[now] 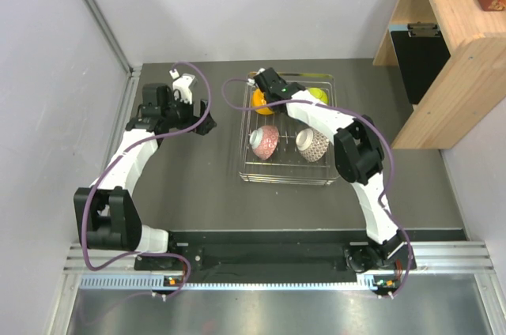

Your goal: Load the bowls into the dish rack

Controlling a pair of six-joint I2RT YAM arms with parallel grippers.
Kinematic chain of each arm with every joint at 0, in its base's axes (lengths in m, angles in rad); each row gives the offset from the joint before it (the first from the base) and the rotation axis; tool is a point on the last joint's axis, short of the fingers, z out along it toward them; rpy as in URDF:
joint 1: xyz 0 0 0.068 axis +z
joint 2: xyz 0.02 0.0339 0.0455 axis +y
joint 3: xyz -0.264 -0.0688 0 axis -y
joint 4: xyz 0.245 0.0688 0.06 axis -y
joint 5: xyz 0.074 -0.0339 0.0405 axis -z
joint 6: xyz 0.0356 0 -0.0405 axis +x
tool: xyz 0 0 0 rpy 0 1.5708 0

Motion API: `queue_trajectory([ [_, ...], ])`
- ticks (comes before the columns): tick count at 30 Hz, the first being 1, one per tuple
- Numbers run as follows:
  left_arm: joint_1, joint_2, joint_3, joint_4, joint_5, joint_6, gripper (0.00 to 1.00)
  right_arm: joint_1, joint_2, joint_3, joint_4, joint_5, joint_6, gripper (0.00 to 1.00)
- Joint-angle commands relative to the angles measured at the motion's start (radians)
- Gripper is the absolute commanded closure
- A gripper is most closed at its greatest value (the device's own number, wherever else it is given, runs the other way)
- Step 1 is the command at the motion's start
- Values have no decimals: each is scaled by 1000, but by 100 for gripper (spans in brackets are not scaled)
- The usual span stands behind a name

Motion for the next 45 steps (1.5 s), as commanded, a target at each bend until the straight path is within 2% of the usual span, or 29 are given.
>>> queue_trajectory([
  [1, 10, -43, -9, 41, 28, -10, 1, 60, 29, 29, 0, -61, 14, 100],
  [12, 13, -35, -12, 50, 25, -7, 1, 106, 33, 1, -3, -50, 16, 100],
  [33, 19, -47, -9, 49, 24, 7, 1, 106, 28, 3, 37, -1, -13, 100],
  [45, 20, -50, -12, 52, 22, 8, 1, 77, 4, 1, 135, 135, -70, 100],
])
